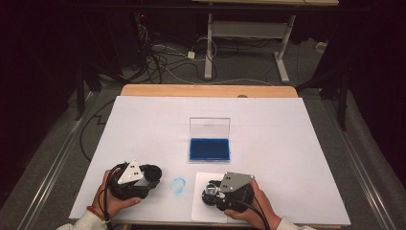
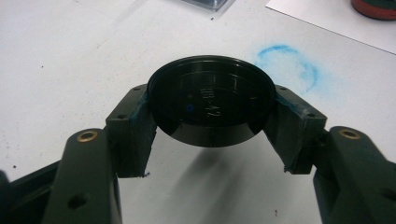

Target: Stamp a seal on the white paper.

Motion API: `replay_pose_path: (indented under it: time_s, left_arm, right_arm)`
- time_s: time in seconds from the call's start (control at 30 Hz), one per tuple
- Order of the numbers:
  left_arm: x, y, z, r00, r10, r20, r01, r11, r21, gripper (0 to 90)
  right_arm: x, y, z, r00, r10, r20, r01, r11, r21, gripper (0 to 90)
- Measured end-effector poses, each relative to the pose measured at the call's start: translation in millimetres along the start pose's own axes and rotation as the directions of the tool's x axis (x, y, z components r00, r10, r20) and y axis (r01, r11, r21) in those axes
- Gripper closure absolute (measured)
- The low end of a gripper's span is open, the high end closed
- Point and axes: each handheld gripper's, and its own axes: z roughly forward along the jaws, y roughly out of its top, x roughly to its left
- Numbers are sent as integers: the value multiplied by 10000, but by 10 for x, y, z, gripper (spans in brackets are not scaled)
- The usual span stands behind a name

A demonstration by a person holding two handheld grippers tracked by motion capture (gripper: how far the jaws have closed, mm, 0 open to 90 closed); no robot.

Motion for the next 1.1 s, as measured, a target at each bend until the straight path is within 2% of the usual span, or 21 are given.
replay_pose_path:
  time_s: [0.27,1.1]
  left_arm:
    - [-3,5,1,10000,10,-1,-10,10000,-21,370]
    - [-14,5,-1,10000,12,-29,-12,10000,-42,370]
  right_arm:
    - [32,13,1,9997,-185,142,182,9997,190,569]
    - [0,8,3,9996,-288,-78,289,9993,228,569]
